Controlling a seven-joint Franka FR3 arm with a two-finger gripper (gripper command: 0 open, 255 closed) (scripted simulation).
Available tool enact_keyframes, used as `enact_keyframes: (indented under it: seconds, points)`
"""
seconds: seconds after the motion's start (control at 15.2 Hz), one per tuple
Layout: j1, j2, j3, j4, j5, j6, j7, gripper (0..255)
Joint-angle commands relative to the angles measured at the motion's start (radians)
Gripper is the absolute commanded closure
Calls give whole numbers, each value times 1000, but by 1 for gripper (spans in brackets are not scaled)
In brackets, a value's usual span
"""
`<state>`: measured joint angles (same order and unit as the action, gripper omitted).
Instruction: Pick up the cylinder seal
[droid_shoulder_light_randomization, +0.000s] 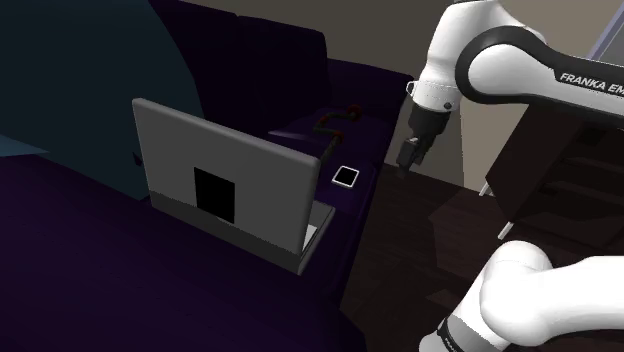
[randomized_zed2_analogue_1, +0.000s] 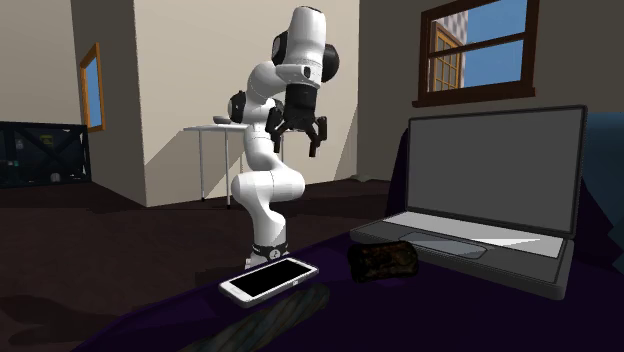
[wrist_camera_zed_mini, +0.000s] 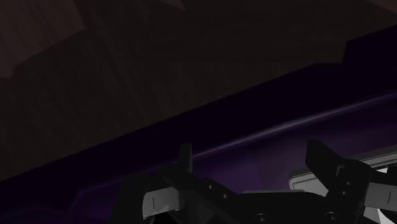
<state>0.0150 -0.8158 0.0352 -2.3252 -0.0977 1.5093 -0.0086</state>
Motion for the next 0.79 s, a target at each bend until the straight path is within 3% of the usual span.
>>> enact_keyframes:
  seconds: [0.0, 0.4, 0.73]
  points:
    - [0, 0, 0, 0, 0, 0, 0, 0]
    - [65, 222, -129, 92, -33, 113, -297, 0]
    - [121, 428, -208, 213, -15, 175, -544, 0]
